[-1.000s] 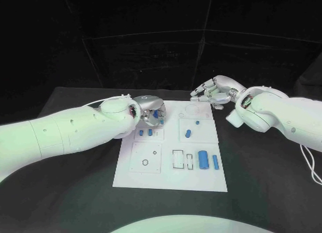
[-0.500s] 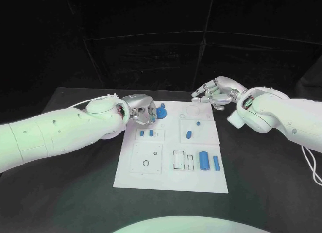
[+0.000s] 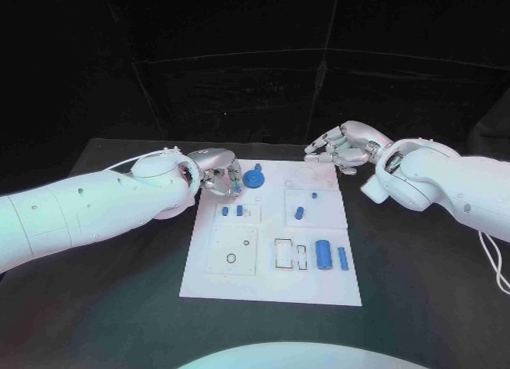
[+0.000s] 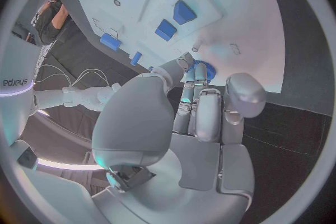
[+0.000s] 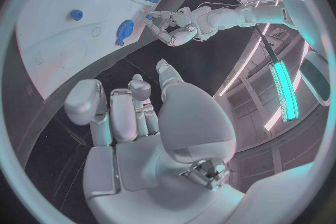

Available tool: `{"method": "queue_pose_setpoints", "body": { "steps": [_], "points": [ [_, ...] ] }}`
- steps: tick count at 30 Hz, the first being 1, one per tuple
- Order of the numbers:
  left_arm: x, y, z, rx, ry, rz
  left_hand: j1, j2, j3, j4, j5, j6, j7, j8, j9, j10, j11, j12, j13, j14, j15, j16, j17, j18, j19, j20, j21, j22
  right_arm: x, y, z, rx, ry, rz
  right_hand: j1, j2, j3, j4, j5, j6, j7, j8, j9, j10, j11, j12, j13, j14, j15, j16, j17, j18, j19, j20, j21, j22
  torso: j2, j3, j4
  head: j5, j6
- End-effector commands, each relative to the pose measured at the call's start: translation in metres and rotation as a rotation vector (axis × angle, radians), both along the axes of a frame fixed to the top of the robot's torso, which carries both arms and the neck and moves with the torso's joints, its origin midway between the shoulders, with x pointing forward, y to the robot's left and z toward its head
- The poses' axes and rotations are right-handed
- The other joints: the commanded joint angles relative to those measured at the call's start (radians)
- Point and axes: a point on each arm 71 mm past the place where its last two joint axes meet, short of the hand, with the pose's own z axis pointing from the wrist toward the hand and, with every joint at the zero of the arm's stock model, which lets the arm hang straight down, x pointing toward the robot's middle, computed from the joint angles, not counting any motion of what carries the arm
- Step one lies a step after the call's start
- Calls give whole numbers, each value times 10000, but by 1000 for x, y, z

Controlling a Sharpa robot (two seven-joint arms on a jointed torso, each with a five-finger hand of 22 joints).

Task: Assemble the parts on the task board

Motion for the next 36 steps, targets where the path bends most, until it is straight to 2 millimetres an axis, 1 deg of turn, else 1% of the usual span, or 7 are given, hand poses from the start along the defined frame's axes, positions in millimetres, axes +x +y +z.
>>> {"method": "queue_pose_setpoints", "body": {
  "steps": [1,3,8,12,26,30,36],
  "points": [
    [2,1,-1,69,250,132,-88,-1,-22,-3,-18,92,5,-68,-17,64,-29,-32,-12,312,-42,4,-9,-167,75,-11,42,10,0,1,1,28,-61,76,67,15,-61,-15,19,-76,-8,48,-15,-85,1,-65,-15,288,-30,-45,2,138,-100,-4,-43,-16,-2,-1,-4,-13,7],
    [3,1,-2,112,299,150,-88,-1,-22,-3,-18,92,5,-68,-17,64,-29,-32,-12,312,-42,4,-9,-167,75,-11,42,10,0,1,2,28,-62,74,67,15,-61,-15,19,-76,-8,48,-15,-85,1,-65,-15,288,-30,-45,2,138,-100,-4,-43,-16,4,-6,-2,-3,-15],
    [3,0,-4,188,417,113,-88,-1,-22,-3,-18,92,5,-68,-17,64,-29,-32,-12,312,-42,4,-9,-167,75,-11,42,10,0,1,2,30,-61,82,67,15,-61,-15,19,-76,-8,48,-15,-85,1,-65,-15,288,-30,-45,2,138,-100,-4,-43,-16,-5,-1,1,56,-36],
    [3,-1,-5,236,499,85,-80,-2,-15,-12,-18,89,5,-82,-22,64,-30,-50,-19,311,-42,-3,-20,-168,75,-11,50,22,0,1,2,32,-62,88,67,15,-61,-15,19,-76,-8,48,-15,-85,1,-65,-15,288,-30,-45,2,138,-100,-4,-43,-16,-6,2,-2,48,-41],
    [1,-1,-6,341,655,111,-78,-1,-13,-14,-18,92,5,-84,-23,67,-30,-55,-20,309,-42,-7,-28,-171,78,-11,63,38,0,1,2,32,-61,95,67,15,-61,-15,19,-76,-8,48,-15,-85,1,-65,-15,288,-30,-45,2,138,-100,-4,-43,-16,4,-9,0,40,-66],
    [1,0,-6,382,690,170,-78,-1,-13,-14,-18,92,5,-84,-23,67,-30,-55,-20,309,-42,-7,-28,-171,78,-11,63,38,0,2,2,33,-62,95,67,15,-61,-15,19,-76,-8,48,-15,-85,1,-65,-15,288,-30,-45,2,138,-100,-4,-43,-16,-5,1,-5,58,-85],
    [1,0,-7,456,786,181,-76,5,-8,-16,-18,103,4,-87,-24,79,-31,-63,-23,310,-43,-7,-30,-172,78,-11,69,47,0,2,1,32,-63,90,67,15,-61,-15,19,-76,-8,48,-15,-85,1,-65,-15,288,-30,-45,2,138,-100,-4,-43,-16,1,-4,0,59,-96]
  ]
}}
